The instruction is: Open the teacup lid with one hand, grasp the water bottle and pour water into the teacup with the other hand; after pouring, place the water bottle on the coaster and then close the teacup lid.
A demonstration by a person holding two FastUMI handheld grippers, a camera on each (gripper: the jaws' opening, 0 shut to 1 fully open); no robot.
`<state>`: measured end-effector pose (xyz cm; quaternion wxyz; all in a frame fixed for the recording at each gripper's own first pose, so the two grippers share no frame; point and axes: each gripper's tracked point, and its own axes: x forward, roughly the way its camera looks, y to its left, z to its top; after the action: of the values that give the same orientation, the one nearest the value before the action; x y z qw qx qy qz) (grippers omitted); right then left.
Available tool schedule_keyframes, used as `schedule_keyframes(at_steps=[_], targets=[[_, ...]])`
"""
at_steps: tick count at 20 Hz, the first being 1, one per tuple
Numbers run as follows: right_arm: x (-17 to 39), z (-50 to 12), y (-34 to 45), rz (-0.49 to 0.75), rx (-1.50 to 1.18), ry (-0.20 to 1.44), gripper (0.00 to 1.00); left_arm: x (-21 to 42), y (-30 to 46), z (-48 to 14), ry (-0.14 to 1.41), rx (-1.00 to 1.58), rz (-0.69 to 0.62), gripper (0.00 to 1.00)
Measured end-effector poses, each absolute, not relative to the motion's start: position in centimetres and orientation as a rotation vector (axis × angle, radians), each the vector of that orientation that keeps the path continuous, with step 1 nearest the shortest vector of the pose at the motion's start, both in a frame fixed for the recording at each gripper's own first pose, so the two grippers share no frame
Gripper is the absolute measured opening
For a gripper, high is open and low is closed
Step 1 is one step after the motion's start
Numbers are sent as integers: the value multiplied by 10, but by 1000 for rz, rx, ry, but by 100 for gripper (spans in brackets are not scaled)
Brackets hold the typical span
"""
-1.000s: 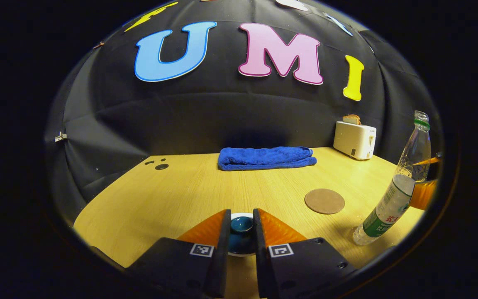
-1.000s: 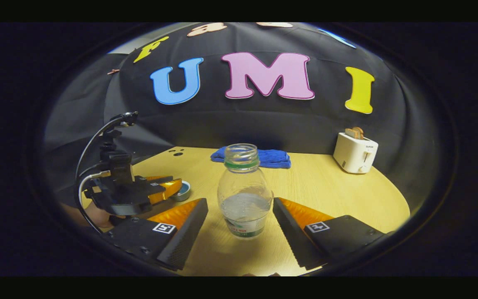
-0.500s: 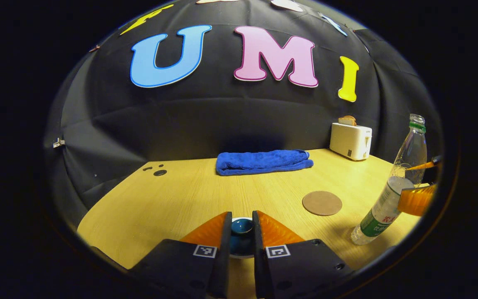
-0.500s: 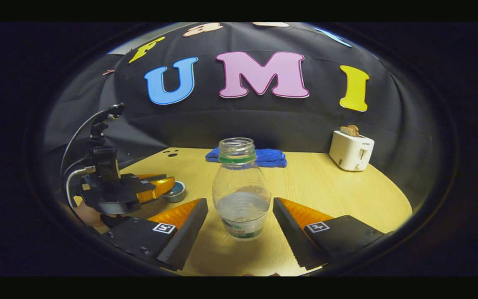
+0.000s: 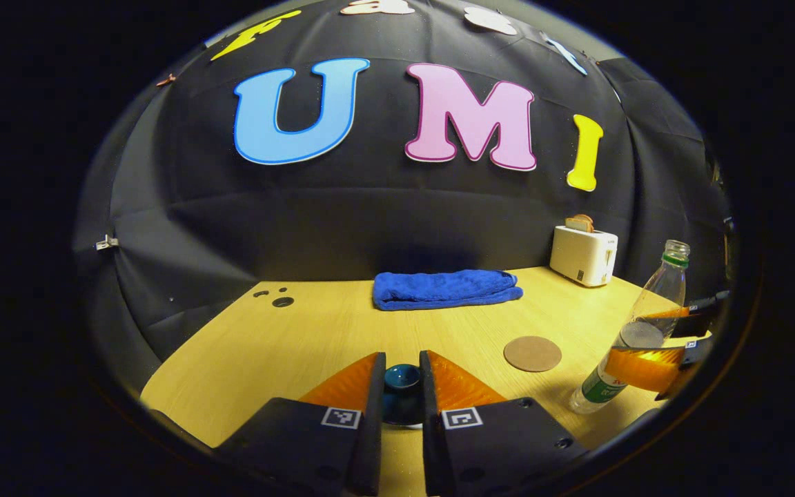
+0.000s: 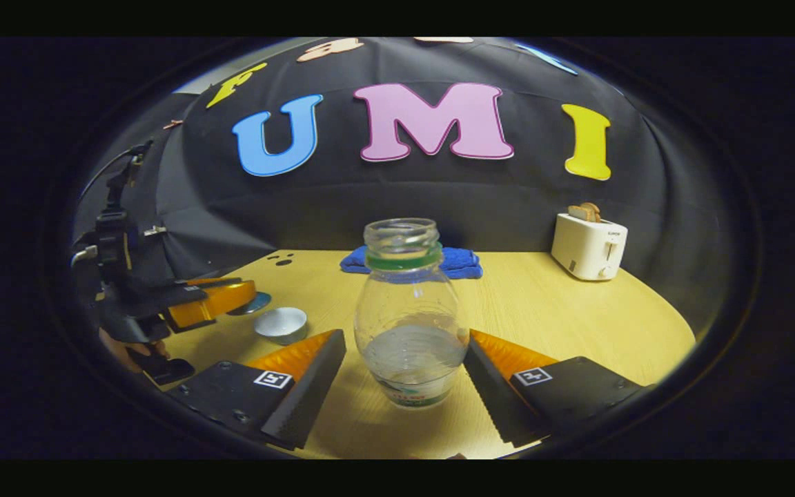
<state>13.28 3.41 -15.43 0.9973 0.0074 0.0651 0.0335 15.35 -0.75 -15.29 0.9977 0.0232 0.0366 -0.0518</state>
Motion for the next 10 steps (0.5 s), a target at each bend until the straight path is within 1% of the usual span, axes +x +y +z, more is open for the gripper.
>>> schedule_keyframes(at_steps=[1,3,4,5,6,7,8,9,10], targets=[[135,-156,33,60,17,130,100,150,-3,-152,76,43,-97,28],[139,-160,30,42,17,130,100,144,4,-152,81,44,-86,28],[141,-161,29,36,17,130,100,141,9,-153,83,46,-80,32],[143,-162,28,28,17,133,100,139,12,-152,86,45,-77,25],[143,-162,25,15,22,131,100,137,15,-154,89,42,-74,28],[144,-158,24,5,30,119,100,135,17,-155,91,38,-73,24],[145,-156,24,5,36,112,99,134,18,-157,95,37,-72,28],[145,-159,25,1,31,113,96,133,19,-158,96,36,-72,28],[146,-158,24,2,17,108,86,131,20,-160,99,35,-73,28]])
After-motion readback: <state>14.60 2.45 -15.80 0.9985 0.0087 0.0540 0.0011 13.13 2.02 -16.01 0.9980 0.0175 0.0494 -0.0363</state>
